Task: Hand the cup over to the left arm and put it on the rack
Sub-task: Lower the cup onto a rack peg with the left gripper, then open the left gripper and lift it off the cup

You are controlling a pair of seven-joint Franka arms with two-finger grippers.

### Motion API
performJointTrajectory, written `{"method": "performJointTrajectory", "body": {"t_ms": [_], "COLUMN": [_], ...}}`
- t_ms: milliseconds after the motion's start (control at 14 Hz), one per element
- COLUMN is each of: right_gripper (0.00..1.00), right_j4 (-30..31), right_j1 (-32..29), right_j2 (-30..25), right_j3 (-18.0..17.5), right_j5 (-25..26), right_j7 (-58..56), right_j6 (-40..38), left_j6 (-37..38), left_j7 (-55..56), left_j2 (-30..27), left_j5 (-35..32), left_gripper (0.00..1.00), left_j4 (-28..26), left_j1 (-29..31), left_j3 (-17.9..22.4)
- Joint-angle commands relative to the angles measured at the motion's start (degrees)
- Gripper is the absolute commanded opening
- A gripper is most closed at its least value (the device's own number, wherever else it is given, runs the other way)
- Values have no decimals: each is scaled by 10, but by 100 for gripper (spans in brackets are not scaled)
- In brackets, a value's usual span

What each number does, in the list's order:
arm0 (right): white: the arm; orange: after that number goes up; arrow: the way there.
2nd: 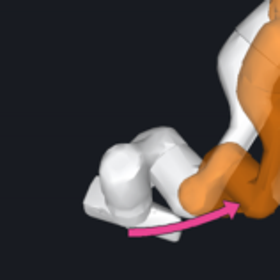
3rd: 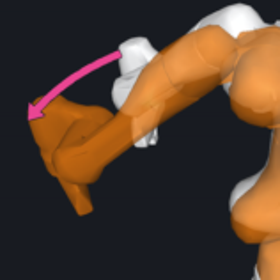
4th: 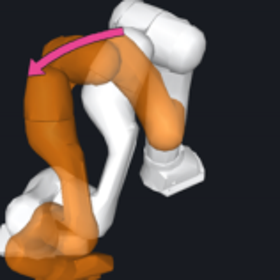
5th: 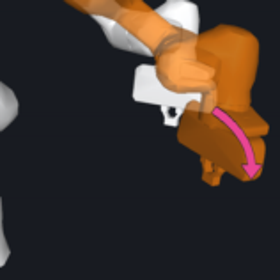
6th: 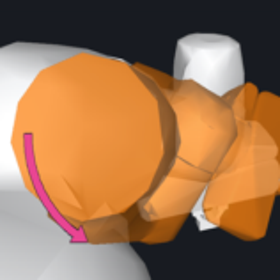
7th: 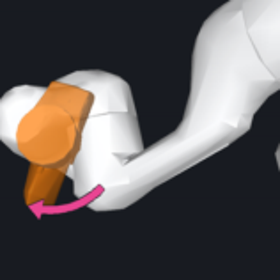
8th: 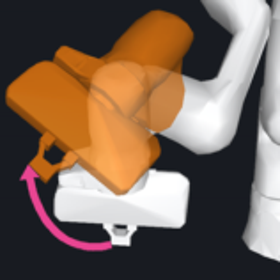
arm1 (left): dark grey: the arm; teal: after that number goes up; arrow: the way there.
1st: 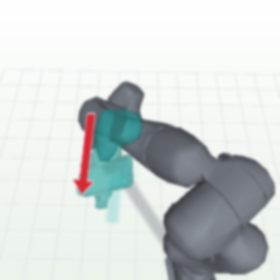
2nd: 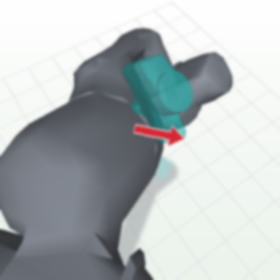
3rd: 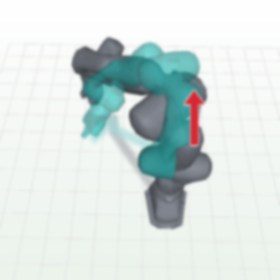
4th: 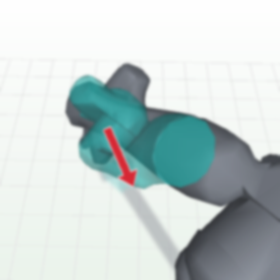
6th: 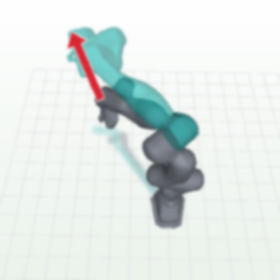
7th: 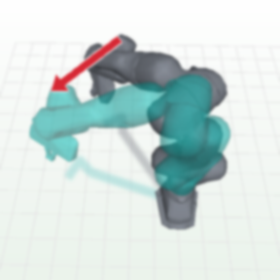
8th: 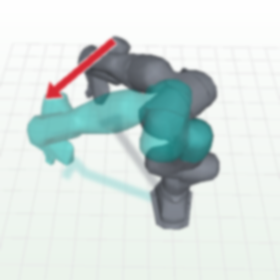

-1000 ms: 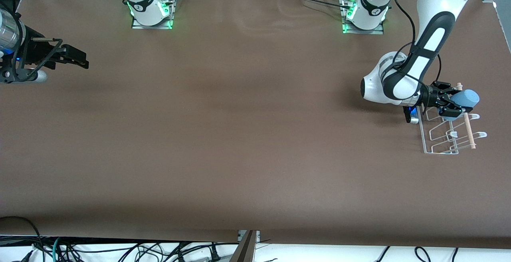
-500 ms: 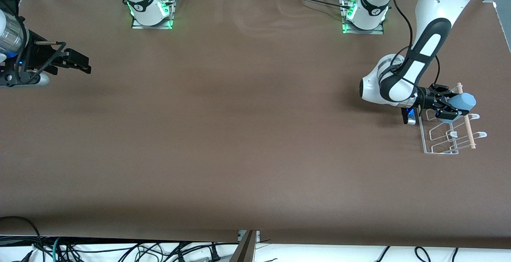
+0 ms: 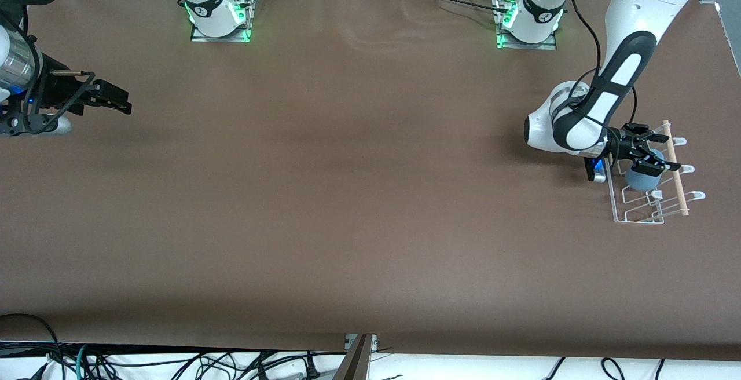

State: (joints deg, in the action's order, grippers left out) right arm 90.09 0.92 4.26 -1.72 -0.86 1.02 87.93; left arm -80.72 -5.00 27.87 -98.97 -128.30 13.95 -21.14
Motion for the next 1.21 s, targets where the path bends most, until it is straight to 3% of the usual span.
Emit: {"method": "performJointTrajectory", "body": {"t_ms": [0, 357, 1143], "right_gripper": [99, 99, 99], "right_j4": [-18, -18, -20], "right_j1": [-3, -3, -4], "right_j2": [5, 5, 7], "right_j3": [-3, -3, -3], "right_j5": [0, -1, 0], "right_j7": [-4, -4, -8], "right_j6": [-5, -5, -4], "left_j6": [-1, -1, 14], "left_j7": [6, 6, 24], "left_j2": [-5, -5, -36], "left_j5": [-5, 132, 686], "left_gripper": [100, 100, 100], "left_j4": [17, 104, 377], "left_j1": [11, 5, 5], "left_j3": [-7, -9, -12]}}
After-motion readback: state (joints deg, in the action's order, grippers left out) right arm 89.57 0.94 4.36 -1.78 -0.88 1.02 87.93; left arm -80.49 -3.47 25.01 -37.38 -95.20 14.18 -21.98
